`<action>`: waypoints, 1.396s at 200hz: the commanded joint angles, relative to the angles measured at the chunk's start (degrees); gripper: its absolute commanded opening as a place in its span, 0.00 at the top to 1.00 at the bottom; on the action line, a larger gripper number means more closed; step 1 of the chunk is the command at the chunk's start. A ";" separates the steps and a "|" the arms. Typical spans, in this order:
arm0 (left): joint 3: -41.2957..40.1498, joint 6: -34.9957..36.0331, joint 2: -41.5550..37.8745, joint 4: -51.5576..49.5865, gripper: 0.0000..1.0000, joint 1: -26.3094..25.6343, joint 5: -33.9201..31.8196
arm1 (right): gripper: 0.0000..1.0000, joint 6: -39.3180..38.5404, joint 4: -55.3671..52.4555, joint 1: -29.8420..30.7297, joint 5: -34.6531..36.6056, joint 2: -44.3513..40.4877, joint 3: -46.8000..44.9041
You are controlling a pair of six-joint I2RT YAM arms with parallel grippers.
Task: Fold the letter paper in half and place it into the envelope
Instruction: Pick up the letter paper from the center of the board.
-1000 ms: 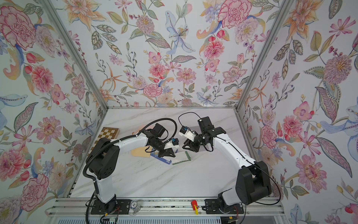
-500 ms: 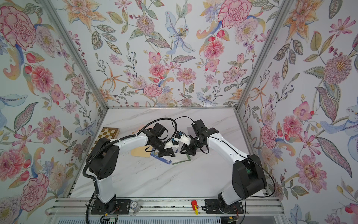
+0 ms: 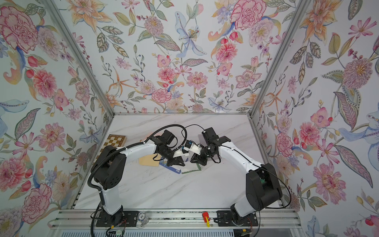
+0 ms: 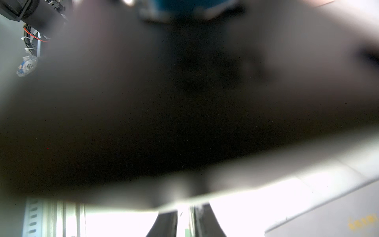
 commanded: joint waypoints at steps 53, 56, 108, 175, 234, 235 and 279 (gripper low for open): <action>-7.18 -5.47 -9.43 12.95 1.00 2.10 1.91 | 0.67 4.77 9.37 -3.12 -5.85 -8.34 -6.75; -7.58 -5.92 -9.86 13.65 1.00 2.29 1.94 | 0.67 5.04 9.75 -3.45 -6.31 -8.94 -6.97; -16.01 -17.50 -17.72 31.58 1.00 5.17 6.62 | 0.61 10.55 14.08 -10.01 -16.05 -14.01 -7.78; -27.96 -44.00 -23.00 69.77 1.00 7.60 15.22 | 0.47 17.52 25.44 -13.75 -27.50 -14.24 -10.18; -32.24 -68.16 -18.14 104.52 1.00 7.87 18.43 | 0.45 29.06 44.13 -13.60 -32.13 -11.46 -13.79; -32.24 -68.32 -18.08 104.78 1.00 7.86 18.36 | 0.45 29.24 44.38 -13.59 -32.16 -11.39 -13.83; -32.31 -69.41 -16.83 106.89 1.00 7.95 17.97 | 0.43 32.14 49.95 -11.06 -33.42 -9.92 -13.72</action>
